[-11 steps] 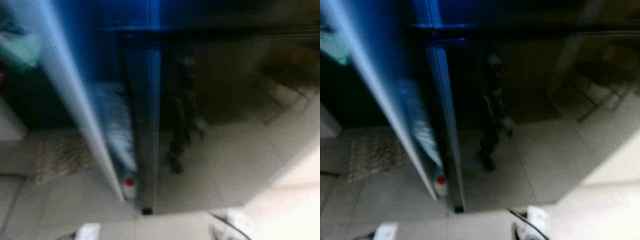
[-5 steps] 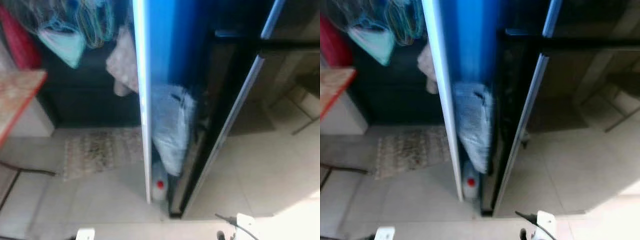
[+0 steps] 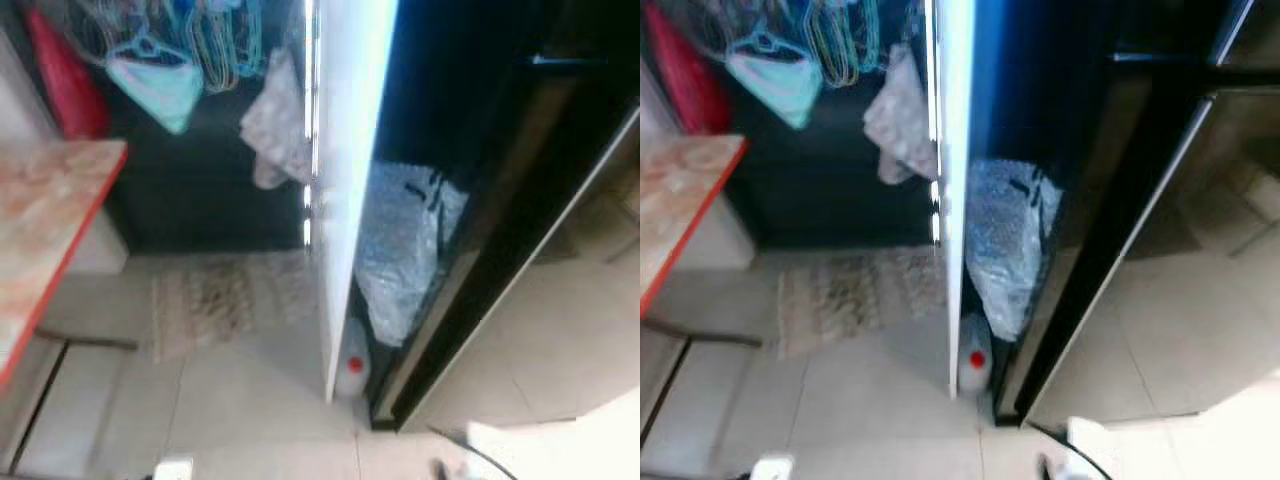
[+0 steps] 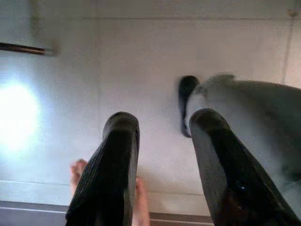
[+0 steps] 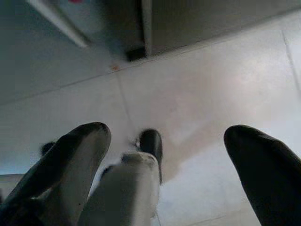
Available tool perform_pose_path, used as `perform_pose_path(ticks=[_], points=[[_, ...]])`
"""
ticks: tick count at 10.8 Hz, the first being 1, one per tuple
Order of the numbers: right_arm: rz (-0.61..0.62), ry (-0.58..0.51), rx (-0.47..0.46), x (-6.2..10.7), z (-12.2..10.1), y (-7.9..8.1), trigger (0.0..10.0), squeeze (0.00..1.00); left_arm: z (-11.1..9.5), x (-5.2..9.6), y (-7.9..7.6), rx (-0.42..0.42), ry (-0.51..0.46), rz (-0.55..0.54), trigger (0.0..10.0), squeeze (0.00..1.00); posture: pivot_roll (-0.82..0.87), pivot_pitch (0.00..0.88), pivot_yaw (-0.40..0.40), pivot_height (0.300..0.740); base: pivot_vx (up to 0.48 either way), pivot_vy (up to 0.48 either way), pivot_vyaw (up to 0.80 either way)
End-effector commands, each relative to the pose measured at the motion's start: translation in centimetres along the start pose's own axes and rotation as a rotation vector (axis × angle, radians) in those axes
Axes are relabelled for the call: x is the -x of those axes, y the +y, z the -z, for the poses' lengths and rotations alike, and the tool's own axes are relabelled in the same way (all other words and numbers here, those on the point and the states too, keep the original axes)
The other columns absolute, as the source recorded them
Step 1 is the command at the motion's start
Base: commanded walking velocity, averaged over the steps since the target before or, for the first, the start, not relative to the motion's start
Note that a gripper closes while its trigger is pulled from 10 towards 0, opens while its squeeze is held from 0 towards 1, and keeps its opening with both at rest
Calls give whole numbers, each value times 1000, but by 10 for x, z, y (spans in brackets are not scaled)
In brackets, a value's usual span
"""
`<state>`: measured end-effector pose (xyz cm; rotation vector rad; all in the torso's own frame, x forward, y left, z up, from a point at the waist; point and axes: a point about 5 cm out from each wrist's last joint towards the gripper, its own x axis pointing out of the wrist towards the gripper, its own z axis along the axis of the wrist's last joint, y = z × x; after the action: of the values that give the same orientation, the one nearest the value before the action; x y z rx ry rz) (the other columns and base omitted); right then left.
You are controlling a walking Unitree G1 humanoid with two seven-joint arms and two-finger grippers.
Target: Restocking fridge
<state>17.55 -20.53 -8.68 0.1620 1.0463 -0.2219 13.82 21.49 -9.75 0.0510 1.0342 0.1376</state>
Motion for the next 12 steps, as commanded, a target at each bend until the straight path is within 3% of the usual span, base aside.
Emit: perform_pose_path(ticks=[1, 2, 5, 12], points=[[8, -1, -2, 0, -1, -4, 10000, 0, 5, 1, -4, -7, 21, 7, 10000, 0, -10, 49, 4, 740, 0, 0, 0], [-5, -1, 24, 0, -1, -3, 10000, 0, 7, 1, 0, -22, 29, 4, 10000, 0, -7, 51, 4, 740, 0, 0, 0], [-19, -8, 36, 0, -2, -2, 10000, 0, 9, 2, 2, -17, 31, -4, 10000, 0, -7, 51, 4, 740, 0, 0, 800], [-53, -4, 60, 0, -1, 1, 10000, 0, 1, 0, -6, -8, 10, -1, 10000, 0, 3, 51, 0, 740, 0, 0, 800]])
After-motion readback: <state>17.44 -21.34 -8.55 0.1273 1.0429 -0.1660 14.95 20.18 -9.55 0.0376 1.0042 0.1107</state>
